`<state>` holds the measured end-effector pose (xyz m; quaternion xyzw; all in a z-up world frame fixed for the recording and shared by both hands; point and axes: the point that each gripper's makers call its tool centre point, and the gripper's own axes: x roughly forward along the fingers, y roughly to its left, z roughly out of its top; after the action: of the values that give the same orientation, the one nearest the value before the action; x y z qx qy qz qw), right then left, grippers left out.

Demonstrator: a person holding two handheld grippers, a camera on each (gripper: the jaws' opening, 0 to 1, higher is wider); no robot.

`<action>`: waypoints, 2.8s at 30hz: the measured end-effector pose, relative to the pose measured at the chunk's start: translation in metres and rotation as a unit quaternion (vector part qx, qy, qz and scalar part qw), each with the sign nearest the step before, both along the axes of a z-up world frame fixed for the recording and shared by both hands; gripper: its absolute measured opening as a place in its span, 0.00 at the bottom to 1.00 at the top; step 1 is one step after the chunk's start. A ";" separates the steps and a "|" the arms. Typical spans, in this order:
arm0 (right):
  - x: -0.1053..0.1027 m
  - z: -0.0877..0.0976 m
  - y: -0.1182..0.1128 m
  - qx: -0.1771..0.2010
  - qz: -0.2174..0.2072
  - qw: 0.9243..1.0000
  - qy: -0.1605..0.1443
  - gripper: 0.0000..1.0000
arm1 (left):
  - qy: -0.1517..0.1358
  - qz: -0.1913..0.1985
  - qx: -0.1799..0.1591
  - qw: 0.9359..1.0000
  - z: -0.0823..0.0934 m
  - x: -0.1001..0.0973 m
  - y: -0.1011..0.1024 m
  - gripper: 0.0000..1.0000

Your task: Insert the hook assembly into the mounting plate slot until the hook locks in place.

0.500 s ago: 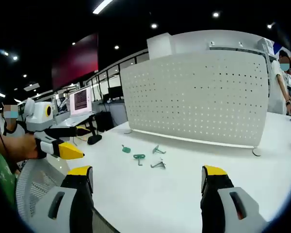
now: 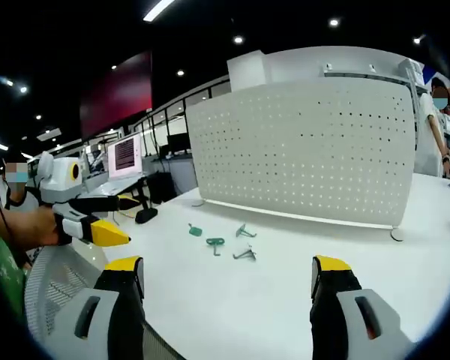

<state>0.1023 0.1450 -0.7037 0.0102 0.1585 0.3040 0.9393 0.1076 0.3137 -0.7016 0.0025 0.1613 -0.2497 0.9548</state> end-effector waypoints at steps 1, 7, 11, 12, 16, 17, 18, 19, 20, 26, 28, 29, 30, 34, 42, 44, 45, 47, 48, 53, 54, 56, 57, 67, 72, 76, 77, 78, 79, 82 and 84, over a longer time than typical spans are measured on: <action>0.000 0.000 0.000 0.000 0.000 1.000 0.000 0.94 | 0.000 0.000 0.000 1.000 0.000 0.000 0.000 0.99; -0.001 0.000 0.000 -0.001 0.000 1.000 0.000 0.94 | 0.001 -0.001 0.001 1.000 0.000 0.000 0.000 0.99; -0.001 0.000 0.000 0.000 0.000 1.000 0.000 0.94 | 0.001 -0.001 0.001 1.000 -0.001 0.000 -0.001 0.99; -0.001 0.000 0.000 -0.001 0.000 1.000 0.000 0.94 | 0.002 -0.001 0.000 1.000 -0.001 0.000 -0.001 0.99; -0.001 -0.001 0.000 -0.002 0.000 1.000 0.001 0.94 | 0.003 -0.002 0.001 1.000 -0.001 0.000 -0.001 0.99; -0.001 -0.001 0.000 -0.001 0.000 1.000 0.001 0.94 | 0.002 -0.003 0.001 1.000 -0.001 0.000 -0.001 0.99; -0.001 -0.001 0.000 -0.001 0.000 1.000 0.001 0.94 | 0.002 -0.003 0.001 1.000 -0.001 0.000 -0.002 0.99; -0.001 -0.001 0.000 -0.001 0.000 1.000 0.002 0.94 | 0.002 -0.003 0.001 1.000 -0.001 0.000 -0.001 0.99; -0.001 -0.001 0.000 -0.001 0.000 1.000 0.002 0.94 | 0.003 -0.003 0.002 1.000 -0.001 0.000 -0.001 0.99; -0.001 -0.002 -0.001 -0.001 0.000 1.000 0.003 0.94 | 0.004 -0.004 0.003 1.000 -0.002 -0.001 -0.002 0.98; -0.001 -0.002 -0.001 -0.002 0.000 1.000 0.002 0.94 | 0.004 -0.004 0.002 1.000 -0.002 -0.001 -0.002 0.98; -0.001 -0.002 -0.001 -0.001 0.000 1.000 0.003 0.94 | 0.004 -0.004 0.003 1.000 -0.002 -0.001 -0.002 0.98; -0.001 -0.002 -0.001 -0.002 0.000 1.000 0.003 0.94 | 0.005 -0.005 0.003 1.000 -0.002 -0.001 -0.002 0.98; -0.001 -0.002 0.000 -0.003 0.001 1.000 0.003 0.94 | 0.005 -0.005 0.002 1.000 -0.002 -0.001 -0.002 0.98; -0.002 -0.002 0.000 -0.003 0.001 1.000 0.003 0.93 | 0.004 -0.004 0.004 1.000 -0.002 -0.001 -0.002 0.98; -0.002 -0.002 0.000 -0.002 0.002 1.000 0.003 0.93 | 0.005 -0.005 0.003 1.000 -0.002 -0.001 -0.002 0.98; -0.002 -0.002 0.000 -0.003 0.002 1.000 0.003 0.93 | 0.004 -0.005 0.003 1.000 -0.002 -0.001 -0.002 0.98; -0.002 -0.002 0.000 -0.002 0.002 1.000 0.003 0.93 | 0.004 -0.006 0.003 1.000 -0.002 -0.001 -0.002 0.98; -0.002 -0.002 0.000 -0.002 0.001 1.000 0.003 0.93 | 0.005 -0.007 0.003 1.000 -0.002 -0.001 -0.003 0.98; -0.002 -0.002 0.000 -0.002 0.000 1.000 0.003 0.93 | 0.006 -0.011 0.004 1.000 -0.002 -0.001 -0.004 0.98; -0.002 -0.002 0.000 -0.002 0.000 1.000 0.003 0.93 | 0.006 -0.011 0.005 1.000 -0.002 -0.001 -0.004 0.98; -0.002 -0.002 -0.001 -0.002 0.000 1.000 0.004 0.93 | 0.007 -0.012 0.004 1.000 -0.002 -0.001 -0.005 0.98; -0.002 -0.002 -0.001 -0.002 0.000 1.000 0.004 0.93 | 0.007 -0.013 0.004 1.000 -0.002 -0.001 -0.005 0.98; -0.001 -0.002 -0.002 -0.002 -0.001 1.000 0.003 0.93 | 0.005 -0.018 0.005 1.000 0.000 0.003 -0.005 0.96; -0.001 -0.002 -0.002 -0.003 -0.002 1.000 0.004 0.93 | 0.001 -0.015 0.010 1.000 0.003 0.007 0.003 0.94; 0.000 -0.002 -0.002 -0.002 -0.003 1.000 0.004 0.93 | 0.001 -0.013 0.014 1.000 0.001 0.013 0.010 0.92; 0.000 -0.003 -0.002 -0.002 -0.003 1.000 0.004 0.93 | 0.002 -0.014 0.015 1.000 0.001 0.014 0.011 0.92; 0.000 -0.003 -0.002 -0.002 -0.003 1.000 0.005 0.93 | 0.002 -0.014 0.016 1.000 0.000 0.016 0.012 0.92; 0.000 -0.003 -0.003 -0.002 -0.004 1.000 0.005 0.93 | 0.001 -0.013 0.020 1.000 0.000 0.018 0.014 0.92; 0.000 -0.003 -0.004 -0.001 -0.005 1.000 0.006 0.93 | 0.001 -0.013 0.023 1.000 -0.001 0.023 0.019 0.91; 0.000 -0.003 -0.004 0.000 -0.007 1.000 0.007 0.92 | 0.000 -0.012 0.027 1.000 0.000 0.027 0.022 0.90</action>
<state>0.1028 0.1411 -0.7066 0.0137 0.1646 0.2978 0.9402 0.1343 0.3359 -0.7021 0.0301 0.1681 -0.2568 0.9513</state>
